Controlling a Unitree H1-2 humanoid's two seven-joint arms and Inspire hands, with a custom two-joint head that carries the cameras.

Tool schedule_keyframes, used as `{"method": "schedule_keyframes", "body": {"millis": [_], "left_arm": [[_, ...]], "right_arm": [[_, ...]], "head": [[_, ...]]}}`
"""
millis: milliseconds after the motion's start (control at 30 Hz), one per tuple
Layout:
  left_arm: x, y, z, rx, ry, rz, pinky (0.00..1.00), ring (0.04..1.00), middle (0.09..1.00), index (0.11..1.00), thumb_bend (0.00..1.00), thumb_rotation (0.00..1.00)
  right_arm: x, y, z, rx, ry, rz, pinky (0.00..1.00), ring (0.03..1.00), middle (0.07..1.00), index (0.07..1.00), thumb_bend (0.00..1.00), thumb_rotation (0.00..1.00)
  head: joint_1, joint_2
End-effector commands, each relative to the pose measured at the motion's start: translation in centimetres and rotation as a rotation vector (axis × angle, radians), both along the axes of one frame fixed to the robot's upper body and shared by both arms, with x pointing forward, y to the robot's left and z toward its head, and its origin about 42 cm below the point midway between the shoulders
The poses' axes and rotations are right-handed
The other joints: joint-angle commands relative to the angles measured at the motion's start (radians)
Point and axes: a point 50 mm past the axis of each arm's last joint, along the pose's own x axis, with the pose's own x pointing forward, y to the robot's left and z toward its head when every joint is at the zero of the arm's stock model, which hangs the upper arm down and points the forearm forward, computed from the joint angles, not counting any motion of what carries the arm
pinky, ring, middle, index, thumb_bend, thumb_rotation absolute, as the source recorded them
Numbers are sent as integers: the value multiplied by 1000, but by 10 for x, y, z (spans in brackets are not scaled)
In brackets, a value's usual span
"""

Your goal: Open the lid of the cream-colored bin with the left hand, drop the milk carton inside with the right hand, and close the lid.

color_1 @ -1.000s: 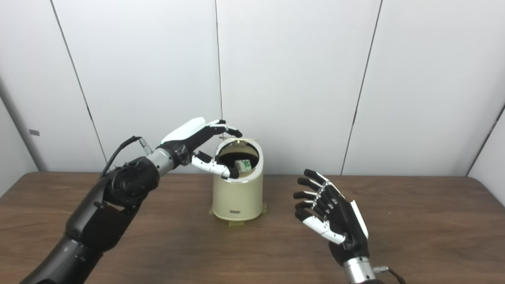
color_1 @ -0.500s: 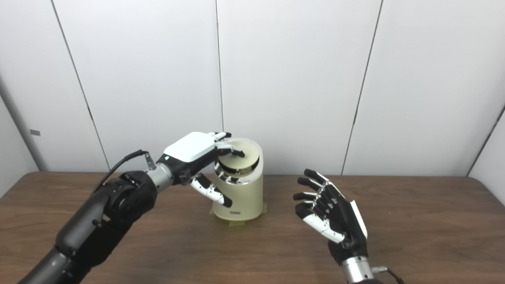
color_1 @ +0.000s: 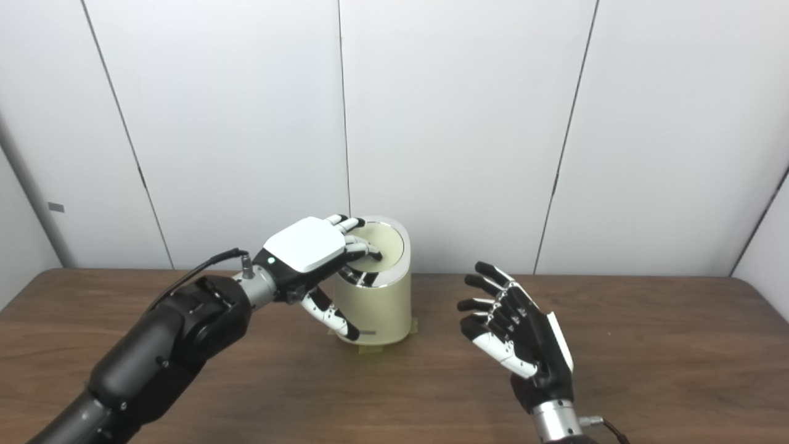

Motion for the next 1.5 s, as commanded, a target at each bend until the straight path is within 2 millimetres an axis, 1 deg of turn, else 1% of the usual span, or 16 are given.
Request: {"method": "schedule_keyframes", "body": {"millis": [0, 267, 433, 467, 500, 533, 567, 700, 800, 833, 1000, 1100, 1200, 1267, 1333, 1467], "left_arm": [[2, 0, 1, 68, 24, 25, 1000, 1000, 848, 846, 1000, 469], [-4, -1, -13, 99, 108, 30, 1000, 1000, 811, 802, 1000, 462], [-8, -2, -13, 85, 116, 11, 1000, 1000, 790, 776, 1000, 464], [-9, -2, -10, 64, 103, -2, 1000, 1000, 791, 777, 1000, 473], [-10, -1, -8, 44, 85, -12, 1000, 995, 792, 783, 1000, 534], [-11, 0, -5, -6, 58, -24, 1000, 988, 791, 786, 1000, 564], [-13, 1, -2, -63, 33, -35, 1000, 970, 788, 786, 993, 542], [-14, 9, 7, -379, 26, -61, 1000, 932, 838, 832, 886, 387], [-14, 21, 11, -658, 70, -62, 863, 947, 914, 892, 823, 345], [-15, 25, 11, -738, 81, -57, 851, 949, 927, 901, 811, 332], [-20, 44, -9, -1088, 196, 9, 845, 938, 965, 951, 771, 293], [-25, 49, -20, -1169, 234, 36, 777, 907, 934, 936, 769, 276], [-34, 57, -37, -1277, 294, 69, 625, 787, 833, 864, 755, 265], [-41, 62, -50, -1356, 333, 80, 587, 725, 785, 830, 750, 245], [-50, 67, -63, -1393, 352, 98, 564, 675, 746, 800, 729, 252], [-66, 78, -88, -1455, 433, 125, 507, 630, 714, 781, 699, 278]], "right_arm": [[8, 3, 26, 11, -86, 0, 498, 613, 760, 782, 667, 372], [9, 1, 27, -14, -102, -16, 494, 615, 751, 778, 654, 394], [9, 0, 27, -15, -102, -15, 495, 618, 754, 779, 641, 385], [8, 0, 27, -17, -103, -16, 494, 619, 754, 778, 636, 388], [8, 0, 26, -18, -102, -17, 493, 615, 753, 777, 638, 389], [9, -1, 26, -19, -102, -19, 493, 613, 753, 776, 640, 390], [8, -1, 26, -19, -103, -20, 491, 611, 753, 776, 644, 392], [9, -2, 25, -16, -100, -26, 489, 607, 751, 777, 638, 385], [10, -5, 22, -18, -93, -31, 498, 609, 745, 778, 627, 339], [9, -6, 22, -21, -91, -33, 500, 610, 741, 779, 624, 334], [9, -8, 22, -17, -82, -35, 511, 622, 743, 788, 623, 320], [9, -11, 20, -10, -73, -35, 523, 630, 753, 788, 634, 310], [8, -12, 19, -13, -69, -35, 527, 641, 762, 792, 646, 289], [6, -12, 20, -44, -66, -36, 530, 654, 767, 794, 659, 290], [5, -14, 19, -125, -81, -45, 547, 677, 776, 805, 686, 346], [2, -14, 20, -162, -64, -29, 557, 695, 788, 804, 753, 370]], "head": [[-2, 1], [-3, 6], [-4, 9], [-4, 9], [-4, 9], [-4, 9], [-6, 9], [-9, 10], [-6, 10], [-7, 9], [-2, 13], [6, 13], [-1, 17], [-4, 20], [-8, 23], [-13, 30]]}}
